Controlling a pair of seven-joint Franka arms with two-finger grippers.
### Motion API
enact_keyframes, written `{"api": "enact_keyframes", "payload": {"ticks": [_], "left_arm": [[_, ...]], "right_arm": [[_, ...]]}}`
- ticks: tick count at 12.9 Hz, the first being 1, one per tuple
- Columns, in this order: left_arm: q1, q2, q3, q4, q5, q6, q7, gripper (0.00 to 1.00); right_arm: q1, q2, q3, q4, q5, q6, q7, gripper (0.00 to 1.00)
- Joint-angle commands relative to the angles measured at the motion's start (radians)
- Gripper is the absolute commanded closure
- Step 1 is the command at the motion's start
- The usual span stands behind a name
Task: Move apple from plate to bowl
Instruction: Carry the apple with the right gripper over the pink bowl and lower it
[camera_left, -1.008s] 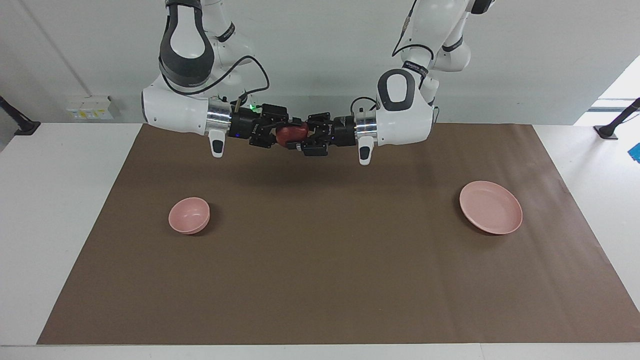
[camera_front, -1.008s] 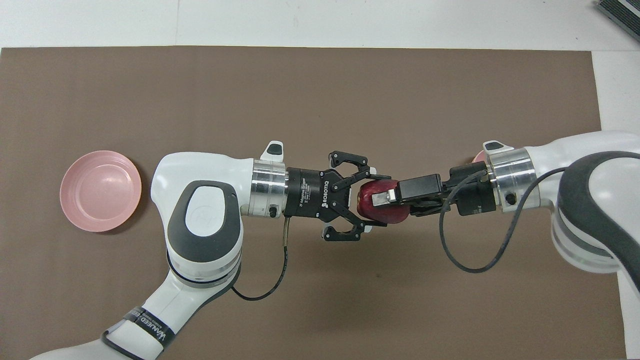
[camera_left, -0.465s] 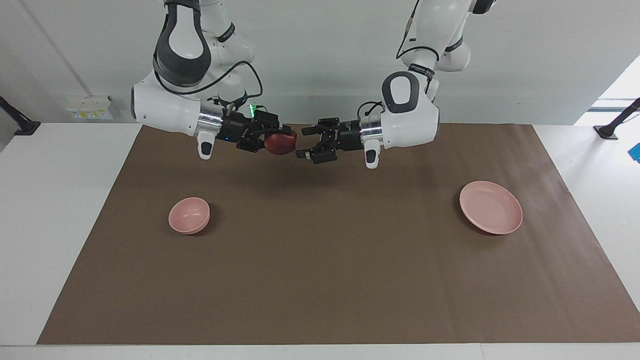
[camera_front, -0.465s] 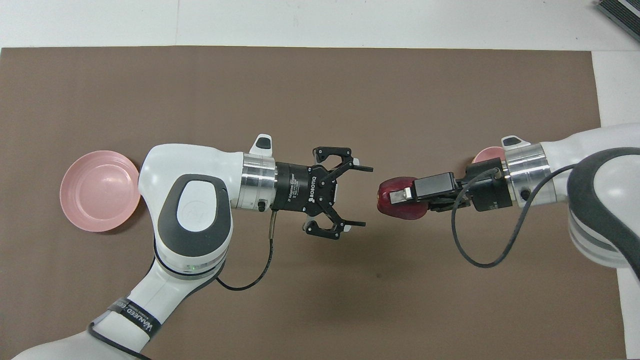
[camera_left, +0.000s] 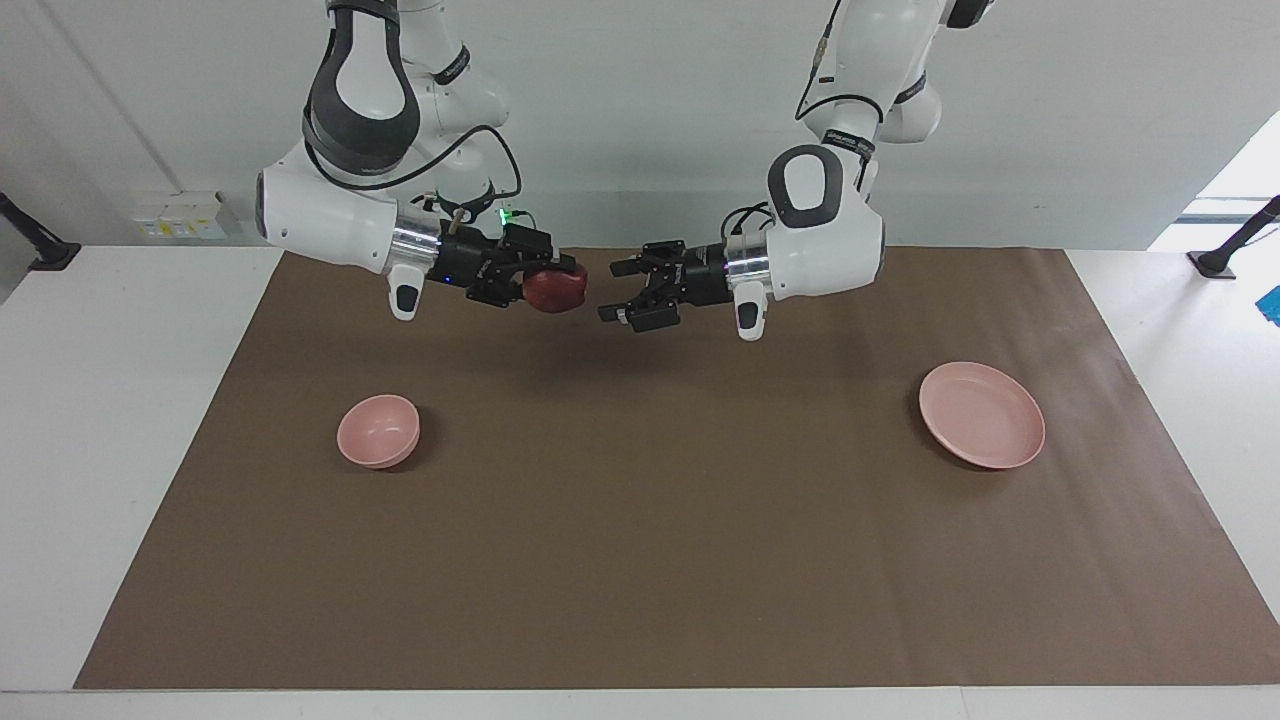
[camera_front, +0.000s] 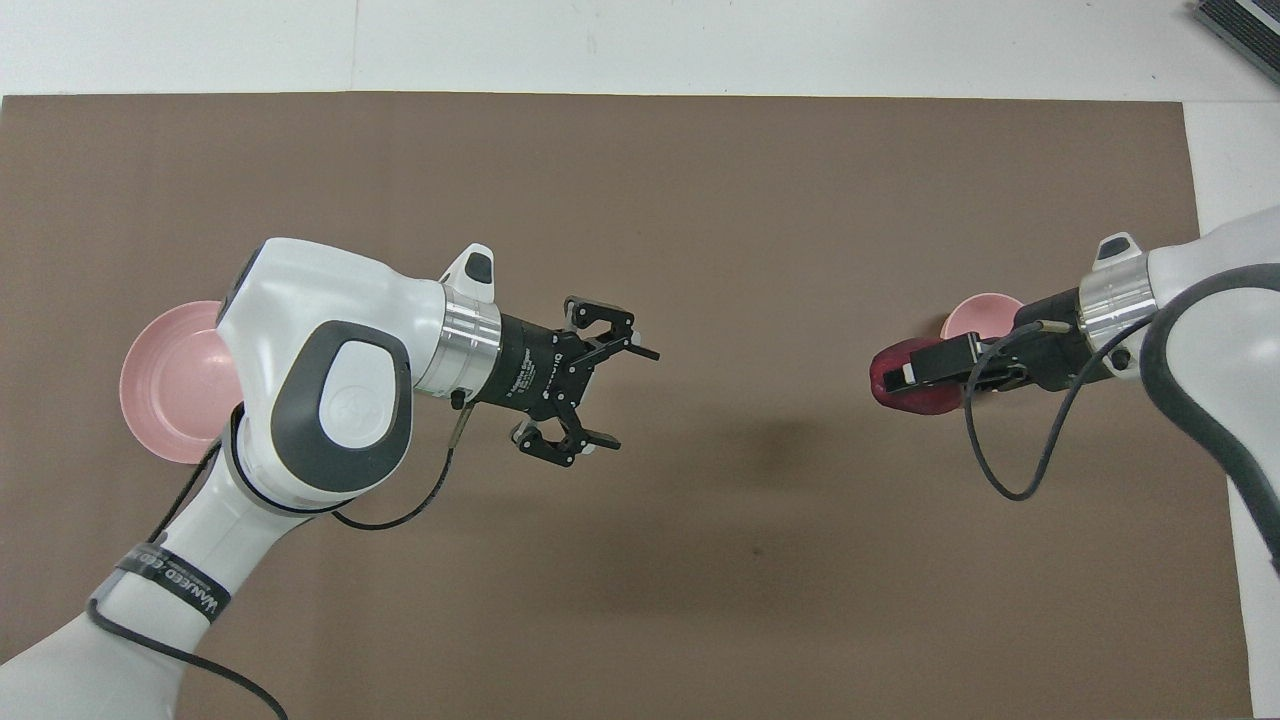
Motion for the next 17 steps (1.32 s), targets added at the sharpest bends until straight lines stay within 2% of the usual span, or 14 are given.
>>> {"api": "enact_keyframes", "payload": {"ticks": [1,4,6,9,12,14,17], "left_arm": [[0.046,-0.010,-0.004,-0.014,0.154,-0.050,0.126,0.00],[0.055,-0.010,-0.004,-0.014,0.362,-0.051,0.199,0.00],[0.070,-0.011,-0.003,-0.014,0.479,-0.067,0.267,0.00],[0.136,-0.019,-0.003,-0.013,0.642,-0.120,0.455,0.00],[0.175,-0.031,-0.003,0.000,0.796,-0.139,0.594,0.00],[0.187,-0.048,-0.001,0.006,0.805,-0.145,0.650,0.00],[0.240,-0.059,-0.001,0.052,0.844,-0.185,0.756,0.00]], "right_arm": [[0.008,0.040,0.011,0.048,-0.205,0.043,-0.009,1.00],[0.037,0.103,0.015,0.097,-0.500,0.094,-0.029,1.00],[0.055,0.145,0.015,0.136,-0.621,0.179,-0.027,1.00],[0.104,0.185,0.015,0.120,-0.842,0.244,-0.018,1.00],[0.107,0.197,0.015,0.050,-0.980,0.293,-0.013,1.00],[0.104,0.208,0.015,0.028,-1.057,0.307,-0.012,1.00],[0.095,0.218,0.015,0.010,-1.062,0.351,-0.004,1.00]]}}
